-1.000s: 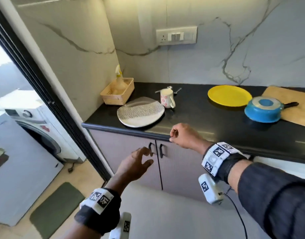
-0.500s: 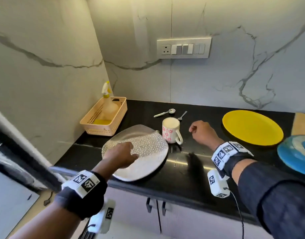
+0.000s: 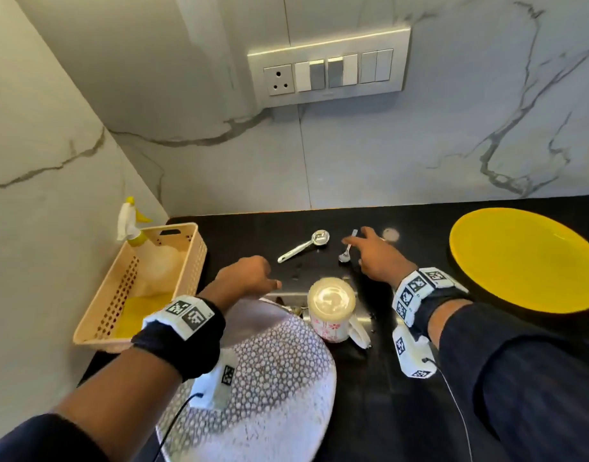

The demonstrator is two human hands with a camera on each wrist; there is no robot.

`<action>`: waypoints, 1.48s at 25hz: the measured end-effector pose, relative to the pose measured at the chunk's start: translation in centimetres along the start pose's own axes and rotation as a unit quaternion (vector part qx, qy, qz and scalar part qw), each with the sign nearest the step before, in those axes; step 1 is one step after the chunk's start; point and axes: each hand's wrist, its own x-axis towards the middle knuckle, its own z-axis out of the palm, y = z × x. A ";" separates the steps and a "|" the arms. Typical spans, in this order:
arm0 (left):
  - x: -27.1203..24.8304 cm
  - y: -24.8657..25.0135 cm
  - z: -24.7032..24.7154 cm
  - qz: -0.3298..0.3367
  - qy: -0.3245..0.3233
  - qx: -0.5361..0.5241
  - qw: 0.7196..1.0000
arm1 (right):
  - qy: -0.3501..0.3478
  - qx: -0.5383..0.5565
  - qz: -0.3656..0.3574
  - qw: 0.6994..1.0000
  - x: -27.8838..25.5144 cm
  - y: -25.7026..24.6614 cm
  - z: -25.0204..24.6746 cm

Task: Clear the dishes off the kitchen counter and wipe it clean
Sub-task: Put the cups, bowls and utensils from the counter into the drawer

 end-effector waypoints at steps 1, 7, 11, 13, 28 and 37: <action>1.5 0.3 -0.2 0.006 0.001 -0.012 1.000 | -0.008 0.000 0.012 1.000 0.7 0.0 0.2; 8.6 2.6 -0.3 0.055 -0.006 -0.051 0.997 | -0.005 -0.026 0.063 0.998 2.4 -1.1 0.3; 11.3 4.4 0.4 0.086 0.011 -0.027 0.996 | -0.010 -0.064 0.065 0.996 2.3 -1.5 -0.1; 12.0 5.3 0.9 0.098 0.024 -0.004 0.995 | -0.021 -0.075 0.067 0.995 2.3 -1.3 -0.4; -1.8 4.5 -0.5 0.183 0.145 -0.276 0.932 | -0.058 0.233 0.039 0.970 -2.9 -0.5 -2.7; -16.8 2.9 4.6 0.274 0.005 -0.419 0.866 | 0.097 0.501 -0.025 0.860 -23.2 -1.3 0.9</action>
